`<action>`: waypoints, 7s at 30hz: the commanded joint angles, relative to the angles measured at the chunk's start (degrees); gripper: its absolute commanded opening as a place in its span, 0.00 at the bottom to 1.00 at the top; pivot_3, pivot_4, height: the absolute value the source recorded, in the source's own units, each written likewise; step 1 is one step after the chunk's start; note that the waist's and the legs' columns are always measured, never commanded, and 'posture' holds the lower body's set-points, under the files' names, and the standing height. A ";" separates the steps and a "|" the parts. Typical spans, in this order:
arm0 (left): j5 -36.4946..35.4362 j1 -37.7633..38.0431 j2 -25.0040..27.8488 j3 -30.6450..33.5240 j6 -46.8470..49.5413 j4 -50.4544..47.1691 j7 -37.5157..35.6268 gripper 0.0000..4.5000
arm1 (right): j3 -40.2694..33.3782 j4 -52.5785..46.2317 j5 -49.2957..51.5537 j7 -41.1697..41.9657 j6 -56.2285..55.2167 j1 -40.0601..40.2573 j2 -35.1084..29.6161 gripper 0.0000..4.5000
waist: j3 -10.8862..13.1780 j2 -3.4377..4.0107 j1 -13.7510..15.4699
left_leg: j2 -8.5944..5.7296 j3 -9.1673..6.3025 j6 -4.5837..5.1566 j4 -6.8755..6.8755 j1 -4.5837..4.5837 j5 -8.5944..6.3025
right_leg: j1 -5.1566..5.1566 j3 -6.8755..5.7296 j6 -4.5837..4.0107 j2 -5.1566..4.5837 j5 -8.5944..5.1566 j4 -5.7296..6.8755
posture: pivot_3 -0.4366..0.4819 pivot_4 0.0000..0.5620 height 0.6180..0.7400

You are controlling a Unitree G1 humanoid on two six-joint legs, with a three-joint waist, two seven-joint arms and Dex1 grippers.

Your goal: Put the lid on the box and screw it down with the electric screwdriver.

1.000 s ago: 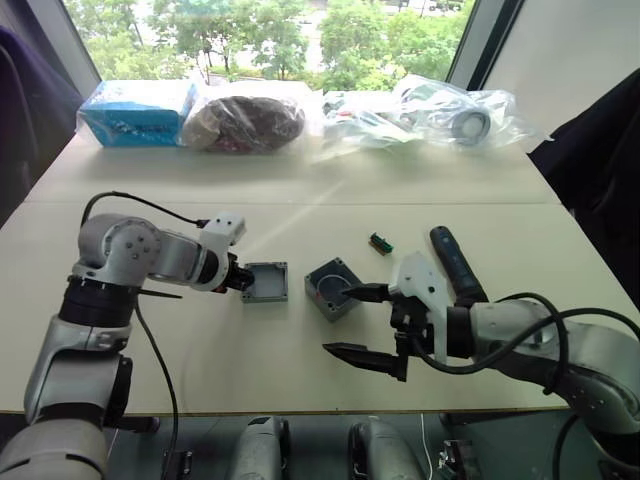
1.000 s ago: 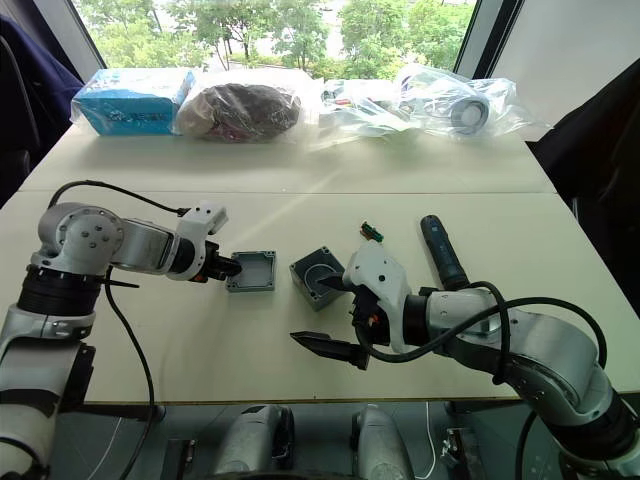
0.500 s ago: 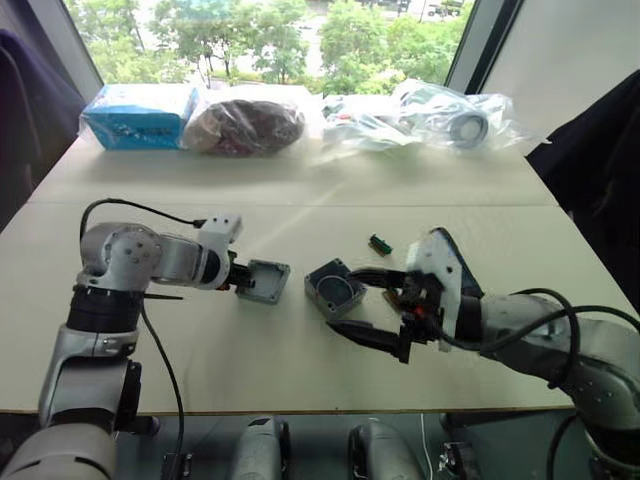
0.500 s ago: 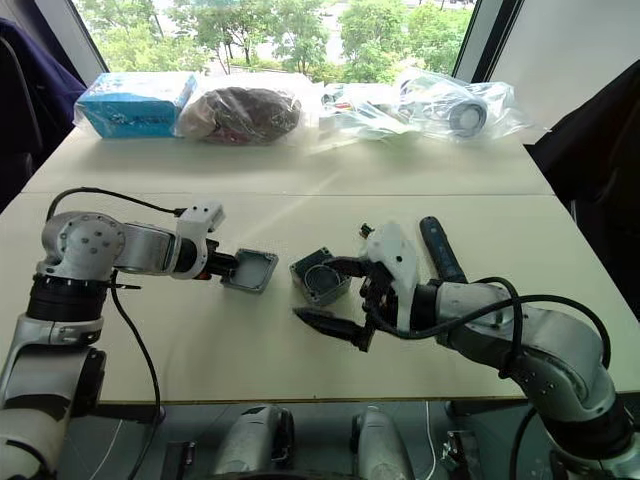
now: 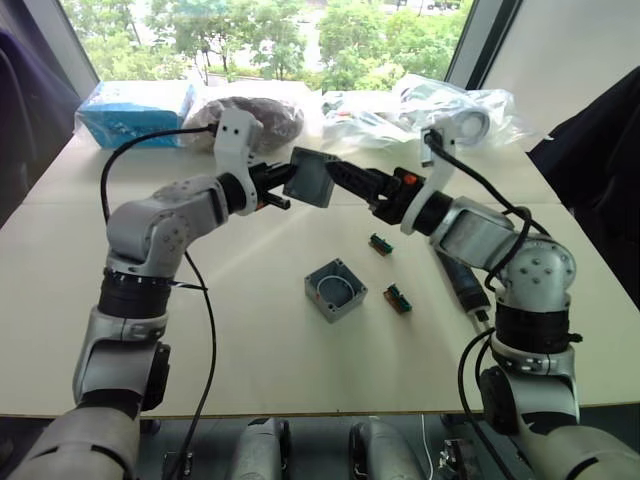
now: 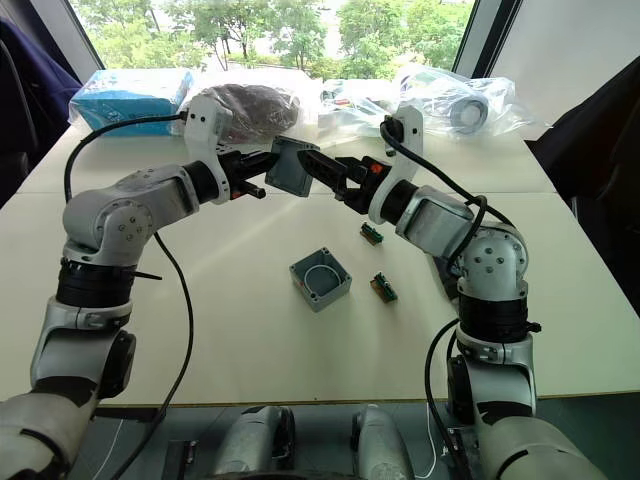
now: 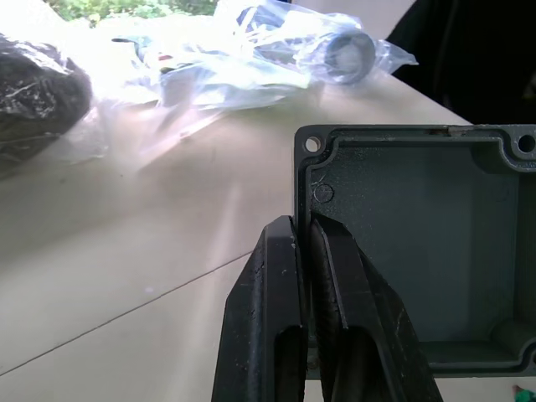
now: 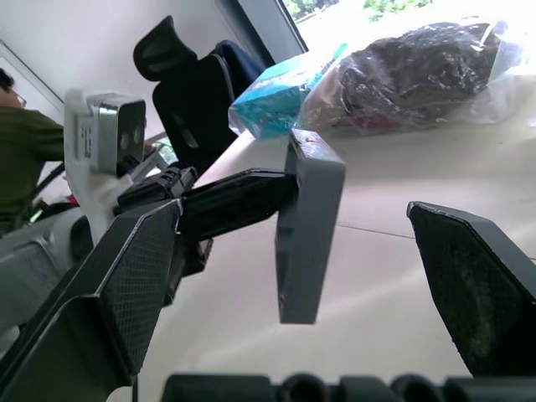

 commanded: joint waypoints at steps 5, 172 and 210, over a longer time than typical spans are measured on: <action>1.62 -1.52 -1.99 2.59 -1.16 -2.73 -3.30 0.01 | -2.41 -2.10 3.76 -2.70 1.36 0.35 -0.06 1.00 | 0.00 0.00 -0.05 | 0.02 0.00 0.00 0.07 -0.25 0.01 | -0.30 0.02 0.01 0.05 0.01 0.11 | 0.48 0.27 1.00; 36.31 6.11 3.76 -26.38 -23.09 9.38 -52.85 0.00 | 27.81 -23.22 -128.75 34.79 -60.73 41.90 -6.93 0.64 | -0.11 0.02 0.08 | -0.10 -0.37 -0.09 0.14 0.69 0.04 | 0.74 -0.11 0.04 0.22 -0.31 0.09 | 0.48 0.27 1.00; 34.50 -4.08 -6.83 -14.74 -32.08 38.16 -48.30 0.00 | 22.92 -22.03 -94.72 43.25 -40.66 44.06 -3.73 0.02 | -0.14 0.00 0.10 | -0.08 -0.42 -0.02 0.09 0.55 0.01 | 0.61 -0.16 0.03 0.20 -0.30 0.05 | 0.48 0.27 1.00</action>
